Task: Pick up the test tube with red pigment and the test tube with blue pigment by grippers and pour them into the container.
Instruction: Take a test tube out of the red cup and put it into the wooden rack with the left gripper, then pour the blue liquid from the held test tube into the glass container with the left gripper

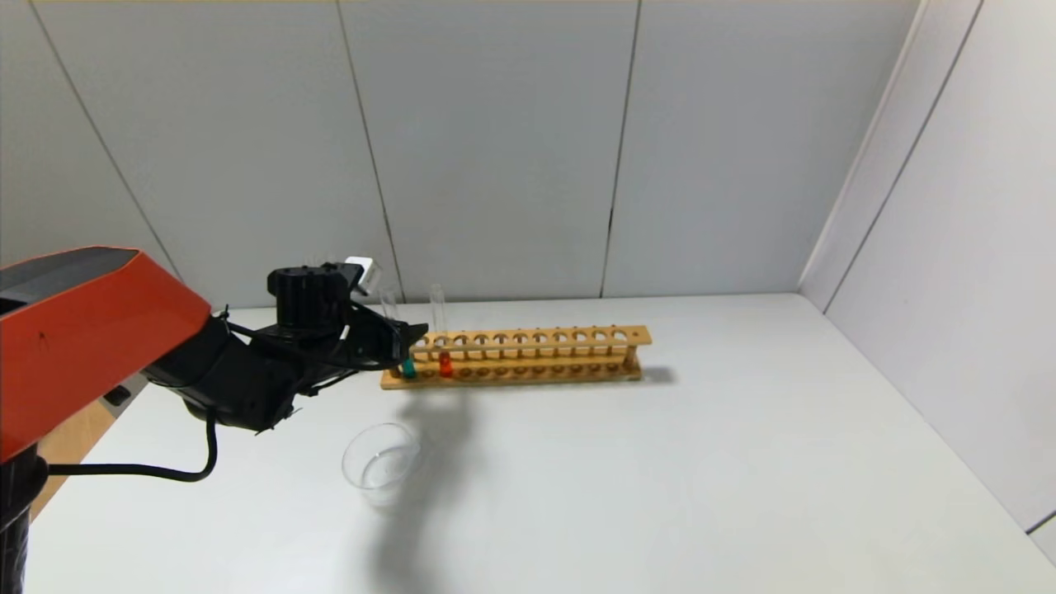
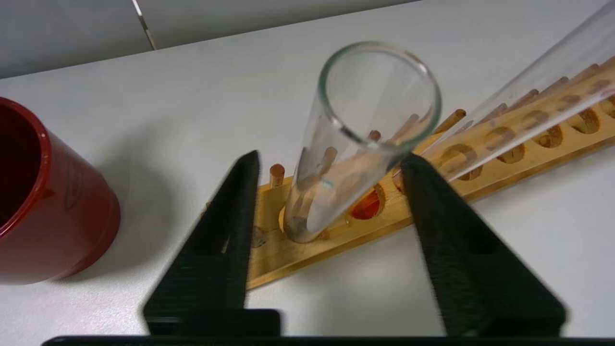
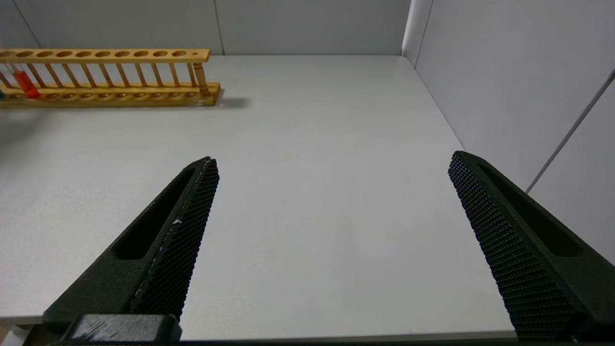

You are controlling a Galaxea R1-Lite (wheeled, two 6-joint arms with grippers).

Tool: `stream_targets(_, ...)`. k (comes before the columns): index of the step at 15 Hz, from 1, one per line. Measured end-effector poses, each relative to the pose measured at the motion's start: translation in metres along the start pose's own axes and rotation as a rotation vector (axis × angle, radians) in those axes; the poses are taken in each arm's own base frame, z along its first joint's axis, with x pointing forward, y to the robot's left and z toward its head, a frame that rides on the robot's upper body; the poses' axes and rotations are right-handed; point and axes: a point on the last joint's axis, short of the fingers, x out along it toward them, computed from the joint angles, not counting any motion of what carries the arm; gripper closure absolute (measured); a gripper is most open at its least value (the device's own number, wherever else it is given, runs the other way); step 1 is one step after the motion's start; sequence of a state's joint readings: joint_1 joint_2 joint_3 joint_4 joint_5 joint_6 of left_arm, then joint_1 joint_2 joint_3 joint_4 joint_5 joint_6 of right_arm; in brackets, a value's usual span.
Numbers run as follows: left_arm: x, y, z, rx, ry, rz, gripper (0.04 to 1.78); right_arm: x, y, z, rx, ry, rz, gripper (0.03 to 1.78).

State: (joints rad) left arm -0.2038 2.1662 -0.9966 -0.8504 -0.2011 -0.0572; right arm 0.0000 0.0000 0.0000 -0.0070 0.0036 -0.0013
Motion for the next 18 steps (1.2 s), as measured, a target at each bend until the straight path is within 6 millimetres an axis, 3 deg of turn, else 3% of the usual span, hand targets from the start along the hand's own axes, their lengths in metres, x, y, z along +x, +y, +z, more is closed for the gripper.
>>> stream_targets(2,0.003,-0.003,-0.001,0.003,-0.001,-0.005,1.3,0.0,0.0,0.0,0.0,0.0,0.0,0.06)
stream_targets(4,0.005,-0.004,-0.002,0.005,0.002,-0.005,1.46,0.0,0.0,0.0,0.0,0.0,0.0,0.06)
stream_targets(10,-0.001,-0.005,0.005,0.012,-0.014,0.032,1.47,0.0,0.0,0.0,0.0,0.0,0.0,0.06)
stream_targets(13,-0.016,-0.005,0.03,0.06,-0.088,0.103,1.47,0.0,0.0,0.0,0.0,0.0,0.0,0.06)
stream_targets(18,-0.064,0.014,0.08,0.352,-0.207,0.226,1.48,0.0,0.0,0.0,0.0,0.0,-0.001,0.06)
